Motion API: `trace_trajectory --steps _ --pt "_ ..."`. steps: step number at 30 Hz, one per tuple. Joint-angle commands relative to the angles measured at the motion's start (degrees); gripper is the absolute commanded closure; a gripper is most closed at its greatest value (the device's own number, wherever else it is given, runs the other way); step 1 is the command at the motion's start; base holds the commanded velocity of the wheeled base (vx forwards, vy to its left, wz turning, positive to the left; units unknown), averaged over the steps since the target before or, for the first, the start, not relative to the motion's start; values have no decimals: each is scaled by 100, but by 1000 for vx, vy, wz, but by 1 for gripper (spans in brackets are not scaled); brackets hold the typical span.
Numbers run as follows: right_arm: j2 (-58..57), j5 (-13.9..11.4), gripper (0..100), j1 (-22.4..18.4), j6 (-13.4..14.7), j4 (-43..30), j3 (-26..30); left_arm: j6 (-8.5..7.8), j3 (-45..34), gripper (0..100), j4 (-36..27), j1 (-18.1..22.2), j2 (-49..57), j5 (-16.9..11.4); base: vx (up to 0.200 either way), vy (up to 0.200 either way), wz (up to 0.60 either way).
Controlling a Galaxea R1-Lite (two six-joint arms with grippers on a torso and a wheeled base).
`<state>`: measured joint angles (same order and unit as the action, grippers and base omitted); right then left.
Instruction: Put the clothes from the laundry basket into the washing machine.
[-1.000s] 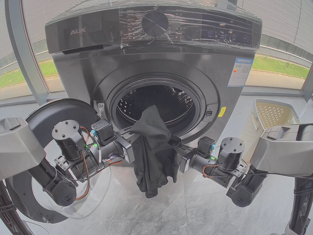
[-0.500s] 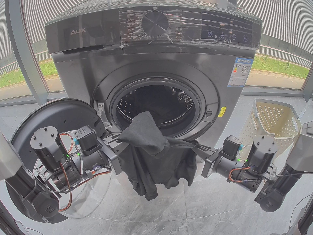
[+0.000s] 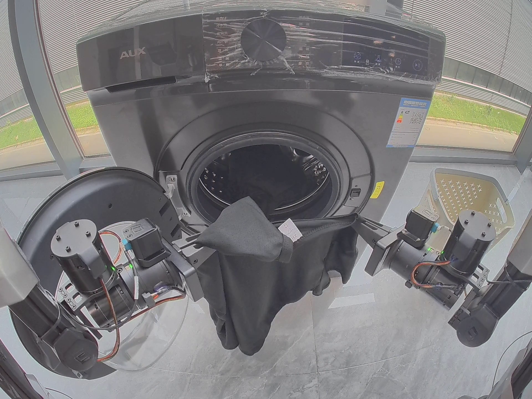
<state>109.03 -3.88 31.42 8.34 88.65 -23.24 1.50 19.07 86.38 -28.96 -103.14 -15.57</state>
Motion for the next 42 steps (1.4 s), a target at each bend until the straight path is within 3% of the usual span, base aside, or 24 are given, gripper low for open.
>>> trace_trajectory --steps 1,10,21,25,42 --pt "-5 -8 100 -162 1 3 -164 8 -43 100 1 14 -30 10 0 0 0" --pt "-22 54 100 -171 54 3 -594 -1 -263 100 1 31 -4 10 0 0 0" --pt "-137 54 100 -118 80 3 -717 8 -245 100 1 664 -127 1 0 0 0" --pt "-137 45 100 -92 80 3 -709 79 -175 100 1 646 -145 1 0 0 0" --pt "-110 45 100 -39 80 3 -674 70 -202 100 1 453 -232 1 0 0 0"
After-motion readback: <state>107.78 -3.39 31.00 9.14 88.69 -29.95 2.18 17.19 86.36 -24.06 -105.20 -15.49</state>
